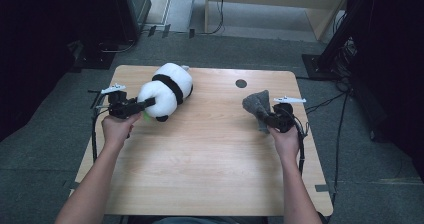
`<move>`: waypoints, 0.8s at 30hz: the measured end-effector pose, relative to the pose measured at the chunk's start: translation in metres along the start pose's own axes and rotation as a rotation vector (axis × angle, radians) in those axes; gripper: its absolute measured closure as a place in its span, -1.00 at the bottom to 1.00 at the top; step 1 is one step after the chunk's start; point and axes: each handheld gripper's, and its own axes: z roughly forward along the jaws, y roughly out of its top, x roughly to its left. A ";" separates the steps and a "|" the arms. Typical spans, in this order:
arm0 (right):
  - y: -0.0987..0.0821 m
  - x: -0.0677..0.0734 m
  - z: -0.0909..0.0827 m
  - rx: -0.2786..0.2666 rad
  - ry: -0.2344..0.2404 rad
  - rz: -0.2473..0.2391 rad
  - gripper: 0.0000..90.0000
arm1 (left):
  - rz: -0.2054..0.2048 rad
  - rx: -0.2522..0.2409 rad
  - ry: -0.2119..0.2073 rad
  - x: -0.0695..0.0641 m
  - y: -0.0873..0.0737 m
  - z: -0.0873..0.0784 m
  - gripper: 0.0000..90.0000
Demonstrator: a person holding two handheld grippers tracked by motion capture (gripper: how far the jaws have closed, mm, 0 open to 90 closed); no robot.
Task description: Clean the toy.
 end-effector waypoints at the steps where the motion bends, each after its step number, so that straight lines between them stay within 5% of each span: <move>1: 0.000 -0.002 0.000 0.001 -0.003 0.002 0.73 | 0.003 -0.003 0.004 0.002 -0.001 0.000 0.07; 11: -0.013 -0.032 0.007 0.058 -0.064 0.044 0.71 | 0.013 0.001 0.041 0.021 -0.008 0.000 0.00; 15: -0.017 -0.039 0.011 0.068 -0.068 0.062 0.68 | 0.039 0.017 0.055 0.027 -0.011 0.003 -0.06; 21: -0.020 -0.044 0.016 0.087 -0.071 0.080 0.66 | -0.008 0.036 0.054 0.041 -0.017 0.005 -0.15; 24: -0.022 -0.045 0.019 0.098 -0.069 0.082 0.64 | 0.024 0.028 0.053 0.042 -0.019 0.006 -0.20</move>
